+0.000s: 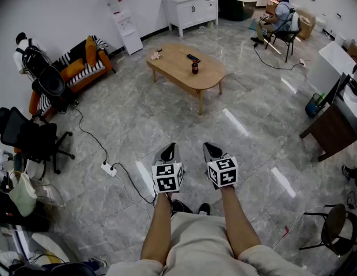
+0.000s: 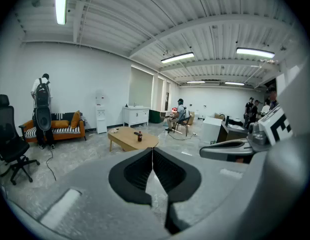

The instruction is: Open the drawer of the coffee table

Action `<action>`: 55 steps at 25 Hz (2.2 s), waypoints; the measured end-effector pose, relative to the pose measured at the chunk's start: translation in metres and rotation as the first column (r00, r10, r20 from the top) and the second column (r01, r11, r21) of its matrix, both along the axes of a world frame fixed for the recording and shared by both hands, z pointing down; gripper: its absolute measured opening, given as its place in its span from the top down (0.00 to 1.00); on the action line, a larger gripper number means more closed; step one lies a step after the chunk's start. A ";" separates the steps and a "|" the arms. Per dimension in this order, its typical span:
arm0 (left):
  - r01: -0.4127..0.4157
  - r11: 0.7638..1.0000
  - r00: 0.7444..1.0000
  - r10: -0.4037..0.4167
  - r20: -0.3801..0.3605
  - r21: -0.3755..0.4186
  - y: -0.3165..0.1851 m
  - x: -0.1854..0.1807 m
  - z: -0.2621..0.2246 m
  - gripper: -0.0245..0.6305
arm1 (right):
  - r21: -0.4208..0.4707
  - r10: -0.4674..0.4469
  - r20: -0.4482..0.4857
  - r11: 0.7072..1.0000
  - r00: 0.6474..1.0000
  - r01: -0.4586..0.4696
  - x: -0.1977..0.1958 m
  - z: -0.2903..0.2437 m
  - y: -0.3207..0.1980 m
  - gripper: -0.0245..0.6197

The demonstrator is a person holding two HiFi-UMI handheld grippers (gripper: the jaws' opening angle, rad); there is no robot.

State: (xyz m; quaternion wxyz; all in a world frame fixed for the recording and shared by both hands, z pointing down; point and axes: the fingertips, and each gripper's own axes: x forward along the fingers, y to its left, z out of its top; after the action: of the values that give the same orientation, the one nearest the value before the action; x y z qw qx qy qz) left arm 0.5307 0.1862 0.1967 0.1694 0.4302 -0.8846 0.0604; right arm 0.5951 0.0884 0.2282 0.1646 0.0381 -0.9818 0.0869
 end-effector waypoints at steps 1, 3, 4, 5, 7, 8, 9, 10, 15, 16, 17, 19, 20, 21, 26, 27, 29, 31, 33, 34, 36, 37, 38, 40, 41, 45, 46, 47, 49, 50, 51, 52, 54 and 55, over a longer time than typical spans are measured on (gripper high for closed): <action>0.000 1.000 1.000 -0.001 -0.006 -0.006 0.002 0.000 0.003 0.94 | 0.000 -0.002 -0.004 1.000 1.000 0.002 0.001 0.003 0.002 0.94; 0.000 1.000 1.000 0.000 -0.020 -0.013 0.003 0.001 0.008 0.95 | -0.002 -0.002 -0.011 1.000 1.000 0.002 0.003 0.008 0.004 0.94; -0.002 1.000 1.000 0.002 -0.026 -0.013 0.003 0.001 0.009 0.95 | -0.003 0.000 -0.014 1.000 1.000 0.000 0.003 0.009 0.005 0.94; -0.004 1.000 1.000 0.004 -0.029 -0.012 0.003 0.002 0.010 0.95 | -0.005 0.001 -0.014 1.000 1.000 -0.001 0.004 0.010 0.005 0.94; -0.007 1.000 1.000 0.007 -0.027 -0.012 0.003 0.004 0.011 0.95 | -0.009 -0.002 -0.011 1.000 1.000 0.002 0.004 0.011 0.005 0.94; -0.009 1.000 1.000 0.009 -0.026 -0.013 0.002 0.007 0.012 0.94 | -0.010 -0.004 -0.010 1.000 1.000 0.003 0.006 0.012 0.004 0.94; -0.013 1.000 1.000 0.012 -0.028 -0.016 0.001 0.011 0.014 0.94 | -0.011 -0.003 -0.010 1.000 1.000 0.003 0.010 0.013 0.003 0.94; -0.017 1.000 0.999 0.016 -0.032 -0.020 0.000 0.015 0.017 0.95 | -0.015 0.000 -0.013 1.000 1.000 0.000 0.015 0.015 0.001 0.94; -0.014 0.999 0.998 0.013 -0.055 -0.035 0.008 0.018 0.025 0.94 | -0.049 0.024 -0.022 0.998 0.999 -0.025 0.023 0.026 0.003 0.94; -0.009 0.999 0.998 0.007 -0.055 -0.037 0.011 0.015 0.027 0.94 | -0.058 0.033 -0.019 0.998 0.999 -0.034 0.022 0.027 0.001 0.94; -0.002 0.999 0.998 0.000 -0.055 -0.041 0.013 0.012 0.028 0.94 | -0.067 0.039 -0.016 0.997 0.999 -0.040 0.022 0.027 -0.001 0.94; 0.018 0.999 0.998 -0.021 -0.058 -0.048 0.020 0.005 0.031 0.94 | -0.083 0.048 -0.011 0.995 0.999 -0.048 0.020 0.028 -0.003 0.94; 0.027 0.998 0.998 -0.030 -0.059 -0.052 0.023 -0.001 0.031 0.95 | -0.089 0.049 -0.012 0.995 0.999 -0.050 0.018 0.028 -0.004 0.94; 0.032 0.998 0.997 -0.036 -0.062 -0.056 0.025 -0.006 0.031 0.94 | -0.092 0.051 -0.016 0.994 0.999 -0.052 0.015 0.029 -0.005 0.94; 0.019 0.998 0.998 -0.023 -0.065 -0.058 0.019 -0.022 0.032 0.94 | -0.129 0.050 -0.061 0.990 0.997 -0.058 0.001 0.041 -0.012 0.94; 0.019 0.999 0.997 -0.022 -0.068 -0.051 0.017 -0.024 0.032 0.94 | -0.137 0.039 -0.077 0.989 0.996 -0.050 -0.001 0.045 -0.011 0.94; 0.018 0.999 0.997 -0.021 -0.074 -0.041 0.010 -0.028 0.033 0.95 | -0.146 0.032 -0.096 0.988 0.995 -0.046 -0.004 0.050 -0.014 0.94; 0.011 0.999 0.997 -0.014 -0.079 -0.040 0.003 -0.034 0.036 0.94 | -0.152 0.032 -0.107 0.987 0.994 -0.048 -0.009 0.054 -0.020 0.94; 0.007 0.999 0.996 -0.011 -0.090 -0.043 -0.002 -0.042 0.040 0.94 | -0.148 0.035 -0.124 0.988 0.992 -0.053 -0.015 0.057 -0.027 0.94; 0.008 0.999 0.995 -0.013 -0.098 -0.042 -0.004 -0.047 0.041 0.95 | -0.148 0.038 -0.134 0.987 0.990 -0.058 -0.019 0.058 -0.029 0.94; 0.015 0.999 0.994 -0.018 -0.110 -0.033 -0.007 -0.061 0.039 0.95 | -0.160 0.042 -0.151 0.985 0.988 -0.066 -0.029 0.059 -0.030 0.94; 0.017 1.000 0.993 -0.020 -0.113 -0.026 -0.009 -0.069 0.037 0.95 | -0.167 0.038 -0.159 0.984 0.987 -0.065 -0.036 0.059 -0.030 0.94; 0.018 1.000 0.993 -0.020 -0.113 -0.021 -0.012 -0.076 0.035 0.94 | -0.170 0.032 -0.168 0.984 0.985 -0.061 -0.043 0.060 -0.030 0.94; 0.015 1.000 0.994 -0.017 -0.110 -0.019 -0.021 -0.091 0.033 0.94 | -0.167 0.023 -0.184 0.984 0.983 -0.055 -0.059 0.062 -0.036 0.94; 0.011 1.000 0.994 -0.013 -0.108 -0.021 -0.026 -0.098 0.032 0.95 | -0.168 0.022 -0.188 0.984 0.982 -0.055 -0.069 0.062 -0.040 0.94; 0.001 1.000 0.994 -0.004 -0.106 -0.022 -0.039 -0.135 0.029 0.94 | -0.172 0.009 -0.185 0.984 0.983 -0.041 -0.112 0.055 -0.051 0.94; 0.000 1.000 0.995 -0.002 -0.105 -0.023 -0.041 -0.147 0.028 0.95 | -0.169 0.004 -0.182 0.985 0.983 -0.035 -0.126 0.053 -0.052 0.94; -0.003 1.000 0.995 0.001 -0.101 -0.026 -0.042 -0.161 0.026 0.95 | -0.166 -0.002 -0.179 0.986 0.984 -0.029 -0.141 0.052 -0.051 0.94; -0.009 1.000 0.996 0.007 -0.093 -0.021 -0.045 -0.189 0.024 0.94 | -0.167 -0.015 -0.184 0.986 0.983 -0.016 -0.168 0.053 -0.051 0.94; -0.007 1.000 0.996 0.006 -0.093 -0.009 -0.048 -0.201 0.023 0.94 | -0.169 -0.026 -0.191 0.986 0.981 -0.007 -0.179 0.054 -0.052 0.94; -0.002 1.000 0.995 0.003 -0.096 0.007 -0.051 -0.212 0.020 0.94 | -0.169 -0.038 -0.196 0.986 0.980 0.004 -0.189 0.053 -0.054 0.94; 0.002 1.000 0.995 0.000 -0.100 0.022 -0.053 -0.222 0.017 0.94 | -0.166 -0.046 -0.199 0.986 0.979 0.013 -0.198 0.052 -0.056 0.94; 0.001 1.000 0.995 0.002 -0.098 0.030 -0.058 -0.243 0.010 0.94 | -0.157 -0.049 -0.197 0.988 0.979 0.018 -0.218 0.046 -0.061 0.94; -0.005 1.000 0.996 0.008 -0.092 0.027 -0.059 -0.254 0.009 0.94 | -0.154 -0.047 -0.193 0.988 0.980 0.017 -0.230 0.043 -0.063 0.94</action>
State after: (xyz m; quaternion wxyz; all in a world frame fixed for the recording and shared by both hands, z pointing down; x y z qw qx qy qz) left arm 0.2771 0.1270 0.2054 0.2041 0.4376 -0.8752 0.0292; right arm 0.3654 0.0250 0.2712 0.2642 0.0181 -0.9518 0.1546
